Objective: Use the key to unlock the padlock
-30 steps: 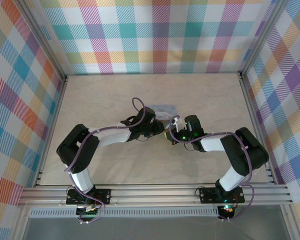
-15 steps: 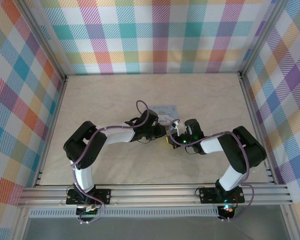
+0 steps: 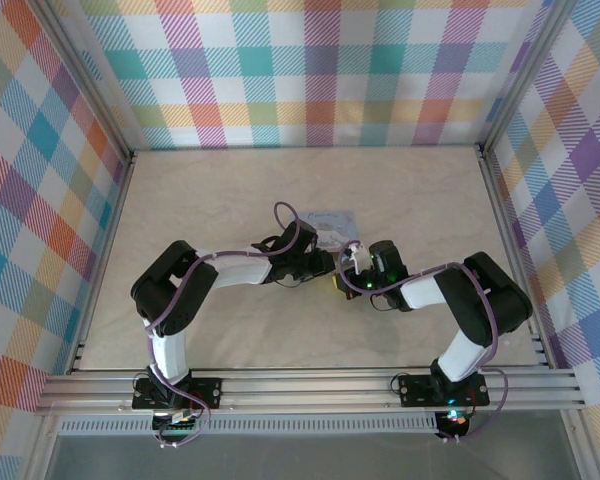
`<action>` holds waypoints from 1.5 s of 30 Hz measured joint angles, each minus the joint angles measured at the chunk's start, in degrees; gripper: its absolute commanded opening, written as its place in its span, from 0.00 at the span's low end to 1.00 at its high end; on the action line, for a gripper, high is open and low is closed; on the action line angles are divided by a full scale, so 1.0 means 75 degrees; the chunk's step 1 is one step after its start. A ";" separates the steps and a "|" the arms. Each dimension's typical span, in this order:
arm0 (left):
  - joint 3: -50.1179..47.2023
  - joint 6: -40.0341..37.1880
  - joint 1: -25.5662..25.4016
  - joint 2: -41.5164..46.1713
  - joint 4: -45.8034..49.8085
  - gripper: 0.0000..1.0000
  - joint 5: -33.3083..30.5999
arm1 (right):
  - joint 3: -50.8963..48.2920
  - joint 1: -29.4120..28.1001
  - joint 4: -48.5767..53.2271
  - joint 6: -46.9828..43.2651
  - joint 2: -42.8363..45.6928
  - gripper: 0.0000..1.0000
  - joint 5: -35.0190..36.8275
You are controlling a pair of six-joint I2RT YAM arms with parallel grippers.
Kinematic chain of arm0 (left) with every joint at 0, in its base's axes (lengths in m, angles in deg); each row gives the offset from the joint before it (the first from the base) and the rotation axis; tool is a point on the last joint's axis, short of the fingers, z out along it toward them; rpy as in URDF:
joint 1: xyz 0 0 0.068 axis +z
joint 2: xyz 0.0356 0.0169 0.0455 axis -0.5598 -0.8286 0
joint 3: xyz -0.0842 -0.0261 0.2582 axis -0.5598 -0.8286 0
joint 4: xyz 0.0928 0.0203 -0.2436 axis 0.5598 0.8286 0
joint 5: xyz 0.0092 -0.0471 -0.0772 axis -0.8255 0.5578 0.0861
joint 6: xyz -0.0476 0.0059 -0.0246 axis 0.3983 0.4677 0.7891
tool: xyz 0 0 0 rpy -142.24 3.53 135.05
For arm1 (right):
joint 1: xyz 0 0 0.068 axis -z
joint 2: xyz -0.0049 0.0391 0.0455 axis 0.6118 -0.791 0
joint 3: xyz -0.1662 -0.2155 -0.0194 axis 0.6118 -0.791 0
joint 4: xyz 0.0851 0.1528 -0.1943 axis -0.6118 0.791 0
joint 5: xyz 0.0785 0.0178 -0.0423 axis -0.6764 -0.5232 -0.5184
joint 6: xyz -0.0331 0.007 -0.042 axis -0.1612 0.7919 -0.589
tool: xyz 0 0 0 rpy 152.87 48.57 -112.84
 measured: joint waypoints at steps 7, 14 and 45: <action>-0.0221 -0.0017 0.0000 0.0219 -0.0017 0.44 -0.0221 | -0.0029 -0.0006 0.0032 0.0055 0.0087 0.00 0.0006; -0.0595 0.0003 0.0017 0.0947 0.0000 0.56 -0.0525 | -0.0070 -0.0006 0.0090 0.0227 0.0149 0.00 -0.0029; -0.2090 0.2809 0.0064 0.1256 -0.2334 0.57 -0.0227 | 0.0670 -0.0087 0.2055 0.1609 0.0790 0.00 -0.0764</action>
